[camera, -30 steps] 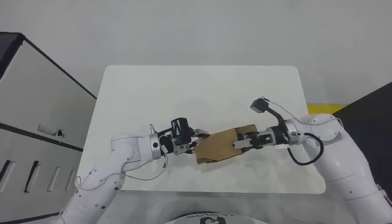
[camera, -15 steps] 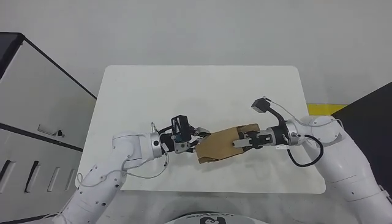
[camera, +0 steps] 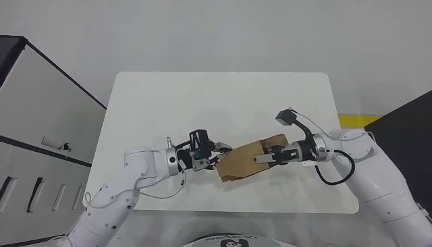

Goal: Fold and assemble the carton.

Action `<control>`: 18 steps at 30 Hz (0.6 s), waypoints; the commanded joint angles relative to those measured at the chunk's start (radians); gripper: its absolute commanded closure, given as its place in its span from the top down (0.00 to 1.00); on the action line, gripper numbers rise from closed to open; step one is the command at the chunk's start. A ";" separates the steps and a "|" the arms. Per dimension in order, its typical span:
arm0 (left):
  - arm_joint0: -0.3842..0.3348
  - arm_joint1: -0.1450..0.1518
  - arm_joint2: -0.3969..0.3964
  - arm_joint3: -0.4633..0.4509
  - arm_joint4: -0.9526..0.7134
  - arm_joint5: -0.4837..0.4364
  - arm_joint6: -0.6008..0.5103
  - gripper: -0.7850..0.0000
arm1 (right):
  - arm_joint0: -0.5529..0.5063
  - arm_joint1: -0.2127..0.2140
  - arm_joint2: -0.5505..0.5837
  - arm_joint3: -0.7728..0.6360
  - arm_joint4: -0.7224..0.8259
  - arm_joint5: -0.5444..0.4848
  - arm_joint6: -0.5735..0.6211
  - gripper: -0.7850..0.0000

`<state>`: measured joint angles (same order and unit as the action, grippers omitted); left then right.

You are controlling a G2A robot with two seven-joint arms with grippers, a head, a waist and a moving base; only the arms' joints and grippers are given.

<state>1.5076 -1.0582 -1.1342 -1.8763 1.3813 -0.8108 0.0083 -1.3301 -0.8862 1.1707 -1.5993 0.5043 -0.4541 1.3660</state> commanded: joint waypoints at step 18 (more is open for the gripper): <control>0.043 0.016 -0.072 -0.028 0.051 0.064 0.151 1.00 | 0.015 0.009 0.009 0.105 0.183 0.022 0.023 0.00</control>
<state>1.5452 -1.0438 -1.1984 -1.9039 1.4289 -0.7501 0.1550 -1.3152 -0.8782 1.1760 -1.4991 0.6752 -0.4332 1.3869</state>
